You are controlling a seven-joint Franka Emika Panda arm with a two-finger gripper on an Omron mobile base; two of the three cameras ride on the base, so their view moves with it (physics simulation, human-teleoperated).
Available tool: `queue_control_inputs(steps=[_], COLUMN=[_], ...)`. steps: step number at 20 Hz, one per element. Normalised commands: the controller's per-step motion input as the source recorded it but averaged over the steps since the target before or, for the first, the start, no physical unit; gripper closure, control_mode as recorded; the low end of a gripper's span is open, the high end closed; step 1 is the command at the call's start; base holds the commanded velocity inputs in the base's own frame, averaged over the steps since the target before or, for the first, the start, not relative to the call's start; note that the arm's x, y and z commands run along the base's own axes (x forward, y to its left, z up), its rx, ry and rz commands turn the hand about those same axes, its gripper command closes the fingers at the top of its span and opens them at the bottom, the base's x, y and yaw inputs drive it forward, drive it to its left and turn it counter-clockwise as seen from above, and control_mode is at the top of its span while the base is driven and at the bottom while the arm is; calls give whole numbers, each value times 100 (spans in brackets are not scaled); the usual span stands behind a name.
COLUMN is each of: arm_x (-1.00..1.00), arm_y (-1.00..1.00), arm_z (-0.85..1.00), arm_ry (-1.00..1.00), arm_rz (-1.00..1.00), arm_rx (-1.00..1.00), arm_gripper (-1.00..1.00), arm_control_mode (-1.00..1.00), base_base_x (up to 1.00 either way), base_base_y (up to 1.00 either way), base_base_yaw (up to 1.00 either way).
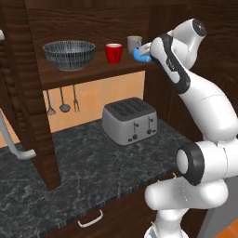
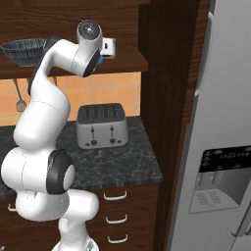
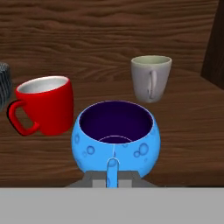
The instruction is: Gather all objects into one cabinet and sort the glasses and bowls to opposite sides.
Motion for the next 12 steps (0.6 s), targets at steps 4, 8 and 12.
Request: queue_control_inputs(steps=[4,8,12], arm_x=[20,31,22], arm_y=[1,11,12], arm_z=[-3,0,0], arm_ry=[0,0,0], arm_rz=[0,0,0], arm_rx=[0,-2,0], arm_gripper=[100,100,100], arm_control_mode=[-100,-100,-100], base_base_x=[0,0,0], base_base_y=[0,0,0], base_base_yaw=[0,0,0])
